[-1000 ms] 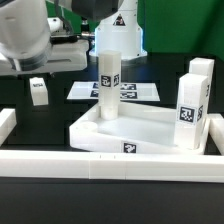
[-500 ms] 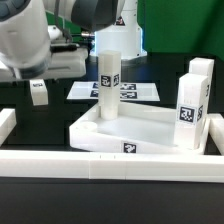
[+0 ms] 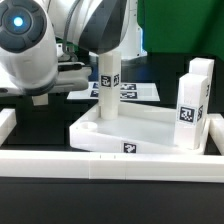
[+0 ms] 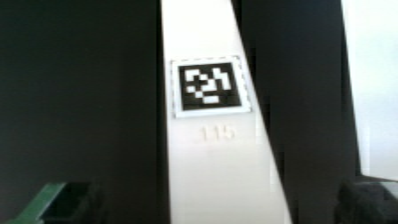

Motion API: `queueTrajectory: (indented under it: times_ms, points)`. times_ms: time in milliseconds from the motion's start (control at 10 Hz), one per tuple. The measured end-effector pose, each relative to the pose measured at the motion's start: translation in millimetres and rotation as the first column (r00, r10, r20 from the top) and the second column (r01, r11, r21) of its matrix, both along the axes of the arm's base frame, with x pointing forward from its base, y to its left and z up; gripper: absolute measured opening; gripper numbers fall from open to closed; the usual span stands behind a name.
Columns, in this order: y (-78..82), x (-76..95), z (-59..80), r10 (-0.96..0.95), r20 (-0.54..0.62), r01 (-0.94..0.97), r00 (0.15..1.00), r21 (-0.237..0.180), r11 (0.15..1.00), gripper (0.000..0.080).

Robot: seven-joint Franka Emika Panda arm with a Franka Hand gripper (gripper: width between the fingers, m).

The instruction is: Assemble desk

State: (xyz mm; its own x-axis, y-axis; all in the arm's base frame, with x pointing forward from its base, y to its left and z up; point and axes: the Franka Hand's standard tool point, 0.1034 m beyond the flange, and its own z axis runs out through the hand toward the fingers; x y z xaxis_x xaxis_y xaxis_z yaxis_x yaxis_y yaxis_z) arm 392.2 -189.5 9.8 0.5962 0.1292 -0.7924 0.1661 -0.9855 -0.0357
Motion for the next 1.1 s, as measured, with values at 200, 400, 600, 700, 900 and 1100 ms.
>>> queueTrajectory:
  times_ms: [200, 400, 600, 700, 900, 1100]
  points:
    - [0.5, -9.1, -3.4, -0.005, -0.017, 0.005, 1.000, 0.002, 1.000, 0.0648]
    - [-0.1, -11.3, -3.9, -0.006, -0.020, 0.006, 1.000, 0.005, 1.000, 0.0648]
    - [-0.3, -10.6, -3.7, -0.005, -0.019, 0.005, 1.000, 0.005, 1.000, 0.0340]
    - [-0.4, -9.2, -3.3, -0.004, -0.016, 0.004, 1.000, 0.005, 1.000, 0.0340]
    - [-0.6, -8.2, -3.2, -0.002, -0.014, 0.002, 1.000, 0.006, 1.000, 0.0288]
    - [-0.3, -7.7, -2.1, -0.002, -0.014, 0.002, 1.000, 0.007, 1.000, 0.0288]
